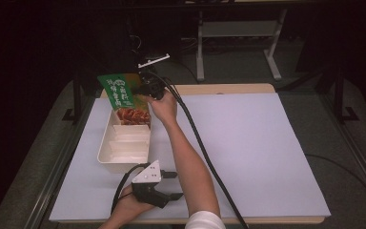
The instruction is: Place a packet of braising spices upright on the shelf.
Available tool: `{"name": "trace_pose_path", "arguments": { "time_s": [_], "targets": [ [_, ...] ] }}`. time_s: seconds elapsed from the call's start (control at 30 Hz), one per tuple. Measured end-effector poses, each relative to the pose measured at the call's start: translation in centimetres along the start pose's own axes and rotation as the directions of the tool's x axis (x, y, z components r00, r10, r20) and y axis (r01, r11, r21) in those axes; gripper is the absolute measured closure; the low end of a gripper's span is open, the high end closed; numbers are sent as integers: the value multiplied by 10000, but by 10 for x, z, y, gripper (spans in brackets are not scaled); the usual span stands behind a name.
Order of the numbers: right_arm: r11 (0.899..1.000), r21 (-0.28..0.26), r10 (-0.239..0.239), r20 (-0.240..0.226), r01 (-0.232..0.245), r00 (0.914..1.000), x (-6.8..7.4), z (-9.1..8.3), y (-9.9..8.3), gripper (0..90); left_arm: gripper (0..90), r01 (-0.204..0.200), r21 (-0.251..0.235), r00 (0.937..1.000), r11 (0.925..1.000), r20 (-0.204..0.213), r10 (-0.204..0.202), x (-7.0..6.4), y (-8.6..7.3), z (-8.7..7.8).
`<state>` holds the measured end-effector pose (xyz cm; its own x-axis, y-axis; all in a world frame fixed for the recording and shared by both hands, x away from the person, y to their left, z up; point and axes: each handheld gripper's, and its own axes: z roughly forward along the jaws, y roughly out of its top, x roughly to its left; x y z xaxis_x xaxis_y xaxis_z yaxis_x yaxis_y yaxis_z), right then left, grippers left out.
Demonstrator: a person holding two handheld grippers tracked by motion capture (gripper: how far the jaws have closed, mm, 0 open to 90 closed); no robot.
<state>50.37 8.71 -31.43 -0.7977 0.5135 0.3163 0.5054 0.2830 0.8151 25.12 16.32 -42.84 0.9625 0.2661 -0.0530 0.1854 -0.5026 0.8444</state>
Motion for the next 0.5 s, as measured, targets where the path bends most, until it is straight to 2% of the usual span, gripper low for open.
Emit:
{"name": "trace_pose_path", "arguments": {
  "time_s": [0.17, 0.3, 0.4, 0.5],
  "targets": [
    [10000, -67, 14, -89, -14, 10000, -2, -1, -3, 896, 307, 7, -5, 10000, 10000, -9, -7, 0, 0, 0],
    [9996, -35, -276, 91, 276, 9996, 1, 0, -3, 895, 305, -15, 7, 10000, 10000, -21, 15, 0, 0, 0],
    [9996, 2, -293, 140, 293, 9995, 1, -1, -3, 891, 303, -14, 18, 10000, 10000, -36, 14, 0, 0, 1],
    [9992, 49, -395, 234, 394, 9989, 2, -2, -2, 838, 298, -34, 73, 10000, 10000, -51, 35, 0, 0, 1]
  ]
}}
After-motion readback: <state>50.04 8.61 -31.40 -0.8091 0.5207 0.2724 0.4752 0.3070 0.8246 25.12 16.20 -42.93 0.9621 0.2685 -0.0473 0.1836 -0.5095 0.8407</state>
